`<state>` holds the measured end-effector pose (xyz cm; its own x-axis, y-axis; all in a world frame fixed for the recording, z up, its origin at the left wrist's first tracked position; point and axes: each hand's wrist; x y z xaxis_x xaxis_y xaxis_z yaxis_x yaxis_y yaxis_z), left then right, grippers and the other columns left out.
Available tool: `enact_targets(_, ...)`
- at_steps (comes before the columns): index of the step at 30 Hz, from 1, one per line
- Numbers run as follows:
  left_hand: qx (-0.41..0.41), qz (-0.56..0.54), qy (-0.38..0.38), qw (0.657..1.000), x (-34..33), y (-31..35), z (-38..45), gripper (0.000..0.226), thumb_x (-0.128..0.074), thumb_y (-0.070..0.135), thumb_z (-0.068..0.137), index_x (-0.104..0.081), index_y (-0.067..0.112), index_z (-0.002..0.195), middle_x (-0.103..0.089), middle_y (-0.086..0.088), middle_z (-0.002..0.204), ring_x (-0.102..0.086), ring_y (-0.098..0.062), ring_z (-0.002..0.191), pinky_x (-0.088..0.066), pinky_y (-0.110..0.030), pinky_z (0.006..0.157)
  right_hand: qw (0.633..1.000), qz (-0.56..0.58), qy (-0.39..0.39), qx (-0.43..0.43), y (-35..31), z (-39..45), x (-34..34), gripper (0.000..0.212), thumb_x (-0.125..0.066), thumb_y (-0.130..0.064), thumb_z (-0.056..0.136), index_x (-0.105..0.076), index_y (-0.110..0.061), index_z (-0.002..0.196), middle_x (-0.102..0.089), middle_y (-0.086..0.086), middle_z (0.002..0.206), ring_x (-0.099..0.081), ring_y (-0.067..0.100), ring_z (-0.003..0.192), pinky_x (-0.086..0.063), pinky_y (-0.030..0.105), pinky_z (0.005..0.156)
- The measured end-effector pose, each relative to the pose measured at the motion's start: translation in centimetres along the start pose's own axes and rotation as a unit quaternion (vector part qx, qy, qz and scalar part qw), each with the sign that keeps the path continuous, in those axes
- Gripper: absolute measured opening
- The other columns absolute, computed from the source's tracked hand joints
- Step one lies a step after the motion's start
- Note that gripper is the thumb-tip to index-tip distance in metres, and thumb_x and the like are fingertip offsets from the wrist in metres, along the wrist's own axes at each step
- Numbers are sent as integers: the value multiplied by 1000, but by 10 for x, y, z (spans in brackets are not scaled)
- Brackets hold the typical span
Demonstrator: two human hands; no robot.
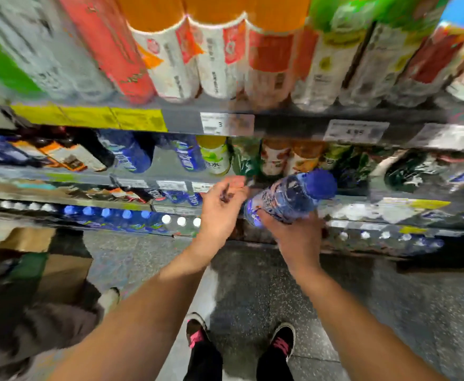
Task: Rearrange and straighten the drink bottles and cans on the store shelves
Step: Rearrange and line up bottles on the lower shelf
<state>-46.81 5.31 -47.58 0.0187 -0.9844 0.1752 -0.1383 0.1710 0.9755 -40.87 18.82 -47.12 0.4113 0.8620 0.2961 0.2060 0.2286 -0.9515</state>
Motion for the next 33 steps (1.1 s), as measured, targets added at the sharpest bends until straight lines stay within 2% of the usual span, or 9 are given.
enact_targets(4,14,3,-139,990,62,1,0,49,-84,16,76,-60,14,119,-68,9,98,-62,9,88,-49,-14,79,998,-41,-30,32,-18,-6,-69,43,-89,-18,63,-67,-32,97,-71,-16,93,-67,-6,88,-48,12,72)
enact_targets(10,49,21,-20,998,132,-21,27,68,-97,13,51,-61,20,108,-67,17,90,-61,18,74,-47,-10,69,979,-140,-139,46,-26,-3,-167,60,-79,-41,69,-59,-27,124,-64,-14,112,-60,9,111,-55,35,91)
enact_targets(14,70,-7,89,994,169,-42,50,66,-95,22,54,-65,9,111,-74,-2,98,-73,-16,93,-58,-36,82,971,-104,-215,17,-37,4,-187,61,-80,-10,78,-51,-32,127,-57,-24,113,-55,-16,99,-40,1,83)
enact_targets(17,77,-43,169,982,181,-46,67,63,-92,25,60,-62,13,114,-73,-3,104,-70,-20,97,-57,-44,92,994,-80,-74,0,-40,17,-197,58,-63,-28,82,-51,-17,137,-55,1,134,-54,17,121,-46,28,100)
enact_targets(21,36,-49,204,977,183,-41,93,61,-89,20,68,-63,9,122,-73,3,106,-69,0,90,-55,-26,90,994,-96,60,10,-40,33,-212,65,-62,-30,83,-45,-3,139,-50,17,136,-48,33,126,-41,39,105)
enact_targets(24,-15,-47,208,977,177,-44,109,63,-88,14,68,-61,9,124,-72,9,102,-67,9,87,-53,-15,84,989,-95,115,12,-32,44,-222,77,-69,-19,88,-28,4,149,-36,24,150,-36,34,140,-23,21,112)
enact_targets(27,-37,-40,203,978,171,-53,121,49,-86,21,66,-66,19,111,-74,8,98,-71,-10,91,-58,-40,86,989,-66,125,35,-18,57,-230,82,-72,-14,86,-23,10,148,-38,26,148,-39,37,137,-18,5,105)
enact_targets(31,-70,-38,166,983,166,-72,138,36,-84,16,69,-64,15,100,-71,-7,98,-67,-27,90,-54,-57,81,991,-41,125,35,-12,75,-233,88,-76,-17,81,-24,5,149,-45,19,145,-46,30,131,-34,23,109)
enact_targets(33,-55,-19,163,985,162,-73,141,36,-84,19,69,-61,17,97,-69,-2,94,-62,-17,85,-56,-45,79,991,-29,129,24,-12,78,-236,89,-78,-15,78,-25,4,148,-47,17,143,-49,28,128,-38,25,107)
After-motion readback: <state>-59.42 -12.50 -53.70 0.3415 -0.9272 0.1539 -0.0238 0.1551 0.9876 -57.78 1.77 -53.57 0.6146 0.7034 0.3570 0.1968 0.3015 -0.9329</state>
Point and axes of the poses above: each hand's wrist, its own z-axis towards the middle knuckle, its own x-axis out of the back of the hand, y = z × x
